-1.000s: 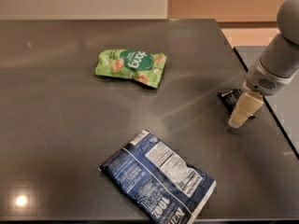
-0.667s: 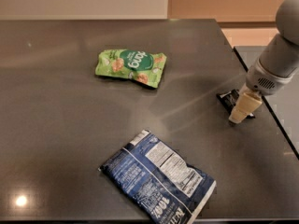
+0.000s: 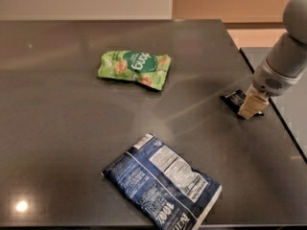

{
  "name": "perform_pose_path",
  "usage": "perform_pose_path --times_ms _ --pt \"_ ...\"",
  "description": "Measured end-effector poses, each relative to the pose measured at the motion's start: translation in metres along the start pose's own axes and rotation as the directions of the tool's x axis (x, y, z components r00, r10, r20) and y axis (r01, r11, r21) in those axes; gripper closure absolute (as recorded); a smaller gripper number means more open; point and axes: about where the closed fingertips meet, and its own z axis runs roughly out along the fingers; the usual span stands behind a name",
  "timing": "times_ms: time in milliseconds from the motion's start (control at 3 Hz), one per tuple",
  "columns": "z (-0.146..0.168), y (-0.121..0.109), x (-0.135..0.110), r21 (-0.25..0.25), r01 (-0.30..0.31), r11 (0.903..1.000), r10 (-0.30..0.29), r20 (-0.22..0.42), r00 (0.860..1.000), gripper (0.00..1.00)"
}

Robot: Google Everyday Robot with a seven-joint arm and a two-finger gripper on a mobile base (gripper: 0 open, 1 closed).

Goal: Move rxbar chocolate near blue chip bag

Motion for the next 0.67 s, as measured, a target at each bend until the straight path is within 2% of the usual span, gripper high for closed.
perform_pose_path --times_ms 333,667 --pt "0.0 0.0 0.0 0.0 0.0 1.0 0.0 0.0 1.0 1.0" --pt "-0.018 0.024 -0.015 -0.023 0.053 0.9983 -0.052 0.046 0.998 1.0"
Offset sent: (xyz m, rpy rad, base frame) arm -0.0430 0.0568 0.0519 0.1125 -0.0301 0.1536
